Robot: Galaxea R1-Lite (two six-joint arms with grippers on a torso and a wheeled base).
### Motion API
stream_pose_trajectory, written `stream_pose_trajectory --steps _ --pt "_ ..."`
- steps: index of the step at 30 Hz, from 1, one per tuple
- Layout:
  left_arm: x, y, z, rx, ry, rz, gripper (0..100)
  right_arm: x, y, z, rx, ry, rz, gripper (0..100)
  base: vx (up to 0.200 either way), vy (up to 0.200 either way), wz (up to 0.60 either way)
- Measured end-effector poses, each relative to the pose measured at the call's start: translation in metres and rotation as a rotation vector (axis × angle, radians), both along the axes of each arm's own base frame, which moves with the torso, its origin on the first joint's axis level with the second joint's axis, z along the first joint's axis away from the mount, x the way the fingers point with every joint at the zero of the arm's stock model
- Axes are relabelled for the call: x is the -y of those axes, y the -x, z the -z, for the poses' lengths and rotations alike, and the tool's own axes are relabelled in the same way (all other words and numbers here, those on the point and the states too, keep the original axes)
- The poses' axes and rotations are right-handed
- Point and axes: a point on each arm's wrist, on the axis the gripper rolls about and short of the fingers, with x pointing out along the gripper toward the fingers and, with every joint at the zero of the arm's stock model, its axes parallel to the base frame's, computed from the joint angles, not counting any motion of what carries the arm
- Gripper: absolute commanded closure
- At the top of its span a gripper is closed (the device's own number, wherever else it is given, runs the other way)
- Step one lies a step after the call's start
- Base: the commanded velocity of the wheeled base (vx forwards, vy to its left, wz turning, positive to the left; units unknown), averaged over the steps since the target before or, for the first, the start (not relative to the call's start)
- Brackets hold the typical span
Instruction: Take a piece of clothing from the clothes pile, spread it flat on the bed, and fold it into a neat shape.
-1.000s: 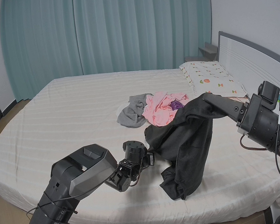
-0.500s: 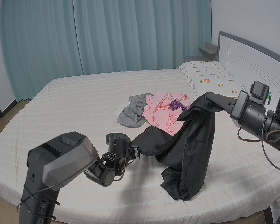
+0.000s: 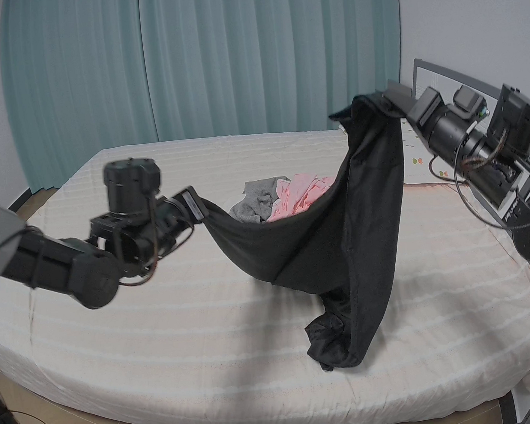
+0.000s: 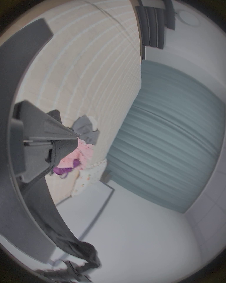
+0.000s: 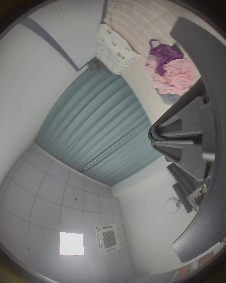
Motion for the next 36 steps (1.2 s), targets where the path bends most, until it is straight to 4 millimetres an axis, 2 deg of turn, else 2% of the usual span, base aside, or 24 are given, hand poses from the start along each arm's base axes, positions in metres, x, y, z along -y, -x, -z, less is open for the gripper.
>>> stream_pose_trajectory --steps 2,6,8,11,15,17,23,30,36 --pt "-0.014 0.014 -0.023 0.032 0.057 -0.025 100 0.002 -0.003 -0.013 0.053 -0.011 0.023 100 0.0 0.0 0.0" --pt "-0.036 0.037 -0.046 0.057 0.147 -0.069 100 0.004 -0.004 -0.025 0.104 -0.016 0.04 100 0.0 0.0 0.0" --pt "-0.042 0.046 -0.051 0.066 0.165 -0.076 100 0.005 -0.003 -0.023 0.101 -0.013 0.039 100 0.0 0.0 0.0" --pt "-0.046 0.054 -0.05 0.055 0.183 -0.079 100 0.004 -0.003 -0.005 0.045 0.014 0.016 100 0.0 0.0 0.0" --pt "-0.045 0.06 -0.037 0.005 0.203 -0.076 100 0.002 0.001 0.034 -0.084 0.053 -0.04 100 0.0 0.0 0.0" --pt "-0.042 0.063 -0.024 -0.042 0.211 -0.071 100 0.002 0.004 0.054 -0.15 0.048 -0.072 100 0.0 0.0 0.0" --pt "-0.033 0.072 0.011 -0.165 0.207 -0.043 100 -0.001 0.01 0.092 -0.256 0.025 -0.117 100 0.0 0.0 0.0" --pt "-0.031 0.08 0.032 -0.24 0.178 -0.031 100 0.001 0.018 0.123 -0.387 0.026 -0.125 100 0.0 0.0 0.0" --pt "-0.031 0.086 0.042 -0.277 0.164 -0.031 100 0.003 0.024 0.133 -0.431 0.028 -0.122 100 0.0 0.0 0.0"
